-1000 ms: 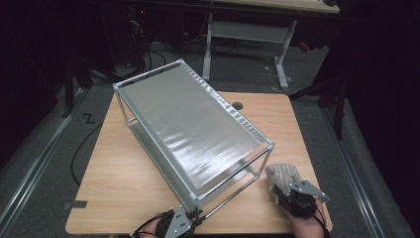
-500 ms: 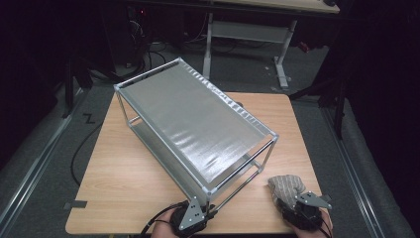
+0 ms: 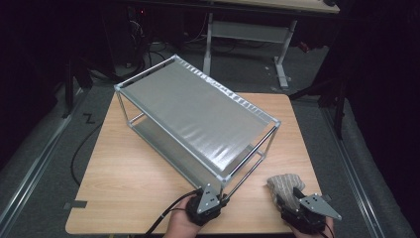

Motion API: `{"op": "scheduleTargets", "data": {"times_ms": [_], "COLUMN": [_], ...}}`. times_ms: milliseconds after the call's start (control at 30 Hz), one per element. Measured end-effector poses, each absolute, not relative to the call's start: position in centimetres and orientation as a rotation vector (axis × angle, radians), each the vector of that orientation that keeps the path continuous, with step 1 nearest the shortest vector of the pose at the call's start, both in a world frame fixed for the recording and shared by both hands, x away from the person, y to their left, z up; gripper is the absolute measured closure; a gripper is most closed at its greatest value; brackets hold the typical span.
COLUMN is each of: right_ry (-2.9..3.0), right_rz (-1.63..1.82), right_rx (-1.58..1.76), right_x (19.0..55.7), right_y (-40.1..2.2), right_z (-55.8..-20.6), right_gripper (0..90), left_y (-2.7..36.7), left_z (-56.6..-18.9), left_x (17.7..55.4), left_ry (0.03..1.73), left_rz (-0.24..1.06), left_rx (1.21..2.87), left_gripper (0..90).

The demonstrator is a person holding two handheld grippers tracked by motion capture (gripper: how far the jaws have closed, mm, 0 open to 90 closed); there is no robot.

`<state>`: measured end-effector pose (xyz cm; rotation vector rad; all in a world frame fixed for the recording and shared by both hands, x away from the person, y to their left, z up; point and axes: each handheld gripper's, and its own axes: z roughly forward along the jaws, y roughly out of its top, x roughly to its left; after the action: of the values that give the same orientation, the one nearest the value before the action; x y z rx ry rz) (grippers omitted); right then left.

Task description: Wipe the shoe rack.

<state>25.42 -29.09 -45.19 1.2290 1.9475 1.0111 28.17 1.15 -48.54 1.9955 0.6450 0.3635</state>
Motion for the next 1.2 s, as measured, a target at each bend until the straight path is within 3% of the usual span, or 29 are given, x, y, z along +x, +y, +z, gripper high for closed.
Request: {"op": "scheduleTargets", "data": {"times_ms": [267,400,600,833,933,1200], "right_ry": [1.946,1.955,1.999,2.056,2.062,2.075], "right_rz": [1.097,1.138,1.177,1.178,1.175,1.221], "right_rx": [1.120,1.101,1.022,0.956,0.947,0.965], "right_x": [25.6,26.0,26.8,26.8,27.1,28.5], "right_y": [-27.0,-26.5,-24.9,-22.1,-21.2,-20.2], "right_z": [-44.0,-43.8,-43.7,-44.0,-44.1,-44.2], "right_gripper": [39.1,40.0,44.8,49.4,52.7,60.8], "left_y": [-4.7,-5.5,-1.6,7.2,10.4,13.2], "left_z": [-48.6,-48.8,-48.1,-46.7,-47.2,-49.1], "left_x": [31.6,32.0,29.7,26.7,26.2,25.7], "left_ry": [0.670,0.673,0.659,0.725,0.788,0.903], "left_rz": [0.350,0.354,0.387,0.537,0.533,0.501], "left_rx": [1.994,1.997,1.973,1.925,1.897,1.824], "left_gripper": [78.8,70.5,60.9,57.6,56.7,56.2]}}
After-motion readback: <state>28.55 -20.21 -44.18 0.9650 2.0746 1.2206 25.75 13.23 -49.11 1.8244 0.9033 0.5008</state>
